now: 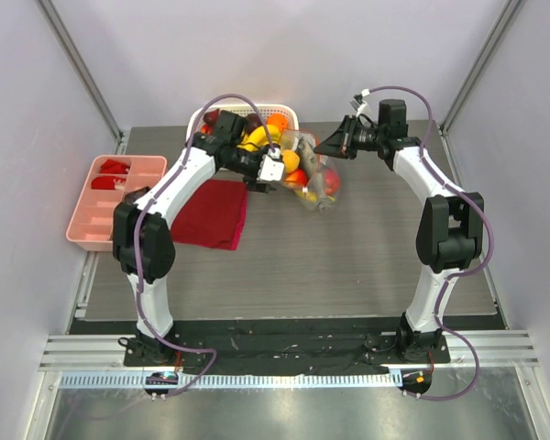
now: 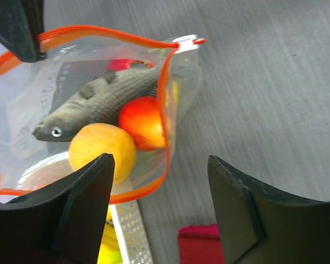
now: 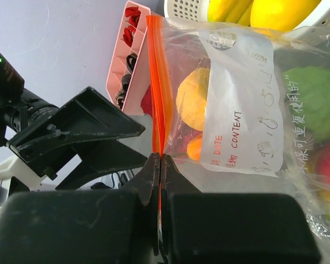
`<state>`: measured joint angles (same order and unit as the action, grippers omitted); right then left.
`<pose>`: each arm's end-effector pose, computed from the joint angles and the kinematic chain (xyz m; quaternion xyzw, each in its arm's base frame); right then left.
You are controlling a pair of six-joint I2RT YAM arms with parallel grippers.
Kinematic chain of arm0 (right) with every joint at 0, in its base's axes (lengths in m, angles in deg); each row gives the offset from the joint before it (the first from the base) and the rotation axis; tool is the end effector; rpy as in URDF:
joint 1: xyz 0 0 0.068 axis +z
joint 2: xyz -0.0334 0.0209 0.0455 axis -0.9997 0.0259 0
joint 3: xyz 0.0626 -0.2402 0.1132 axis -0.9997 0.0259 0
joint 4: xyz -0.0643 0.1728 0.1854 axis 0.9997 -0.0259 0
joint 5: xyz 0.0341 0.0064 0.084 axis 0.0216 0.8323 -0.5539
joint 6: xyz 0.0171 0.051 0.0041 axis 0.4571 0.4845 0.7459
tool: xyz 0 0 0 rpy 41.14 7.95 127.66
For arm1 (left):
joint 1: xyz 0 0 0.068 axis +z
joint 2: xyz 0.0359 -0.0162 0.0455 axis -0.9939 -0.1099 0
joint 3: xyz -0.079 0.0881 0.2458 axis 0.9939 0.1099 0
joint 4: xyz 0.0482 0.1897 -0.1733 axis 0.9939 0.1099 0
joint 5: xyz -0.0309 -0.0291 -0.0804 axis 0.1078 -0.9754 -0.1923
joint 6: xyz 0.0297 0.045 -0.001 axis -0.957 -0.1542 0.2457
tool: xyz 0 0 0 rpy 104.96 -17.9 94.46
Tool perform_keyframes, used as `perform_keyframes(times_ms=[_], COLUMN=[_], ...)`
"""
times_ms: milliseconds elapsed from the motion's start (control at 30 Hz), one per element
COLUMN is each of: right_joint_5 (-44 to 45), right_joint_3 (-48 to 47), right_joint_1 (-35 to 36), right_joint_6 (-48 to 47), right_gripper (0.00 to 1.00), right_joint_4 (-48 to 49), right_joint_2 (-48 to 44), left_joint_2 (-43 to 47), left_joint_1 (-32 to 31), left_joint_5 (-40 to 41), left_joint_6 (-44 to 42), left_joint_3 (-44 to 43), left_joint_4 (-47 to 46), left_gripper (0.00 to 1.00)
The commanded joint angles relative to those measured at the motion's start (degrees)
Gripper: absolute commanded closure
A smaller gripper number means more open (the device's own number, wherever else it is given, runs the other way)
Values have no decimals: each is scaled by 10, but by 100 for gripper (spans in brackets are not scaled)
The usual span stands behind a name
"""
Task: Place the food in the zip-top bag and seal the zipper
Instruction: Adjust the zipper food storage bag at the center of the board.
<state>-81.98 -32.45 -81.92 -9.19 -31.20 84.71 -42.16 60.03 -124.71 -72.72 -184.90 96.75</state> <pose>0.4394 0.0804 0.2967 -0.0502 0.7913 0.5360 0.2899 0.3739 -0.1934 0.3076 0.7582 0.4394 -0.2223 0.4274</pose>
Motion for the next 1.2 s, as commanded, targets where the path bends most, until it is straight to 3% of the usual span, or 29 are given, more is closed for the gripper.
perform_keyframes(times_ms=[0,300,400,433,467,567,700,767,900,967,1133,1167], right_joint_5=[-16,-24,-24,-24,-24,-20,-6,14,61,77,95,95], right_joint_3=[-15,-26,-30,-35,-38,-72,-136,-177,-224,-239,-268,-267], right_joint_1=[6,7,8,8,10,16,54,76,124,142,143,142], right_joint_6=[-49,-58,-68,-75,-85,-152,-270,-348,-474,-512,-512,-515], right_gripper=[99,99,99,99,99,99,99,99,99,99,99,90], right_joint_4=[-19,-33,-40,-51,-60,-122,-218,-275,-347,-365,-366,-366], right_joint_2=[-46,-41,-41,-42,-42,-36,-16,-5,26,34,63,64], left_joint_2=[-14,-43,-37,-32,-24,20,72,78,54,39,55,70], left_joint_1=[-3,-13,-19,-20,-21,-29,-56,-69,-76,-76,-71,-69], left_joint_5=[26,49,46,34,20,-43,-61,-34,47,95,121,126], left_joint_6=[-11,-61,-49,-36,4,74,122,158,352,402,452,458], left_joint_3=[-8,-14,-27,-33,-45,-57,-35,-16,-12,-20,45,62], left_joint_4=[-55,-33,-33,-34,-35,-33,-40,-51,-92,-102,-131,-148], left_gripper=[31,53,79,96,100,100,100,100,100,100,100,100])
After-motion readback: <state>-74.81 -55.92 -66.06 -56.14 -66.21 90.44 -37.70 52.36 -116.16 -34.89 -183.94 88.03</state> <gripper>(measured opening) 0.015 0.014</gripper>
